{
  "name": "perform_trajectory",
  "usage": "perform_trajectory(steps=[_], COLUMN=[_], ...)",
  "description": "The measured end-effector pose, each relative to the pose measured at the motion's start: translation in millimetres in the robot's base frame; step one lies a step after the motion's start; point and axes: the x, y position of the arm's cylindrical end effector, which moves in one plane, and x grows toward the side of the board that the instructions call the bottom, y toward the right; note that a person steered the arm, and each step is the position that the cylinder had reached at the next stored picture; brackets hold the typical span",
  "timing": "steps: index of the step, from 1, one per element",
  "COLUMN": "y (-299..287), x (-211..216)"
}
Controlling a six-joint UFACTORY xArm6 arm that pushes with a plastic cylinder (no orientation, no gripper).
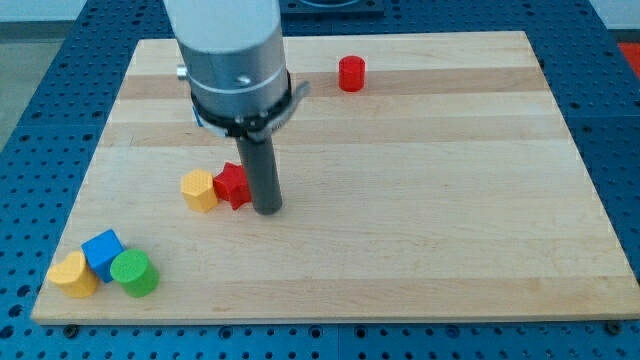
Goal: Push the yellow hexagon to the bottom of the red star
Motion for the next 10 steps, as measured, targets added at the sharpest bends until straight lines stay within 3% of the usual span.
perform_trajectory(steps=[2,4,7,9,10], y=[-1.5,-4.9,-94.5,-108.4,-105.7], x=[-77.3,-99.2,-60.8,-9.2,-9.0])
